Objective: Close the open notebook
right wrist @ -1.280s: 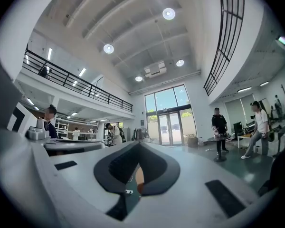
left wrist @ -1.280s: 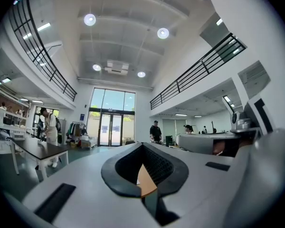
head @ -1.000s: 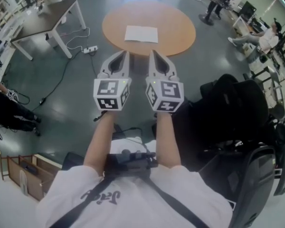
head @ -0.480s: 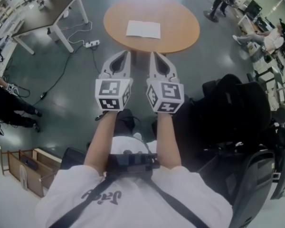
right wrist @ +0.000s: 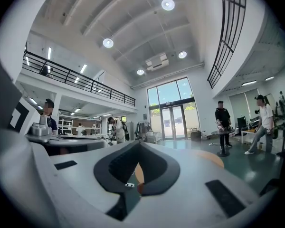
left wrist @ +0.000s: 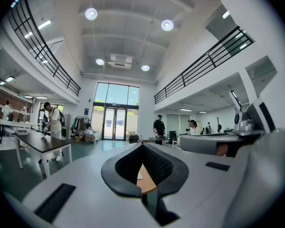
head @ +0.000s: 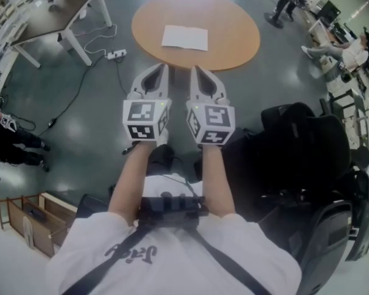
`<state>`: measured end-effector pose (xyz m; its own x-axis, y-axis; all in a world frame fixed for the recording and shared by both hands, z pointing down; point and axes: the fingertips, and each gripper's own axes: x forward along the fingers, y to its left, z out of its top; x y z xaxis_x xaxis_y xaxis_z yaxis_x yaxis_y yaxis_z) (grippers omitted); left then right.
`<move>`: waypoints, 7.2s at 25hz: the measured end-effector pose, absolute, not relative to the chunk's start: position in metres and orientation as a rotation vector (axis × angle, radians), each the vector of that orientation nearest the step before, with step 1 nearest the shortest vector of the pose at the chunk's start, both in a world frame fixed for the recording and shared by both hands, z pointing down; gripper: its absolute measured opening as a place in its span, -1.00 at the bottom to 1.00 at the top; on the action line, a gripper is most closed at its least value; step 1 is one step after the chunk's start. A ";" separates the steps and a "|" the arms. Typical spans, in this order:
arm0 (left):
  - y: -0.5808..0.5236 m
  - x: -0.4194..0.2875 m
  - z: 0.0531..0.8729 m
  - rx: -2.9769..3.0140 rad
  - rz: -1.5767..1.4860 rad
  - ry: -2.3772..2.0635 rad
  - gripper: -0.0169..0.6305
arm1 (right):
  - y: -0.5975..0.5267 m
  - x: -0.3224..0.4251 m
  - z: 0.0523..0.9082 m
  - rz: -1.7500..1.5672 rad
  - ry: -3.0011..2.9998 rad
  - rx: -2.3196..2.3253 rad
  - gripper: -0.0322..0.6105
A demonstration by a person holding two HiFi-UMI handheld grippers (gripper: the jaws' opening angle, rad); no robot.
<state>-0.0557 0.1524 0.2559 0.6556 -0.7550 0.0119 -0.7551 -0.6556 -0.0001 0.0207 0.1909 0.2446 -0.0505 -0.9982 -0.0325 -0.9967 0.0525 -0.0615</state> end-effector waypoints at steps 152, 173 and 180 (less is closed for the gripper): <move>-0.247 0.077 0.682 1.420 -0.170 -1.037 -0.85 | -0.437 0.170 0.659 -0.826 3.669 -1.294 -0.62; -0.257 0.089 0.646 1.948 0.235 -1.190 -0.89 | -0.433 0.200 0.625 -0.787 3.334 -1.585 -0.62; -0.256 0.101 0.628 2.153 0.411 -1.213 -0.90 | -0.420 0.218 0.608 -0.784 3.188 -1.680 -0.62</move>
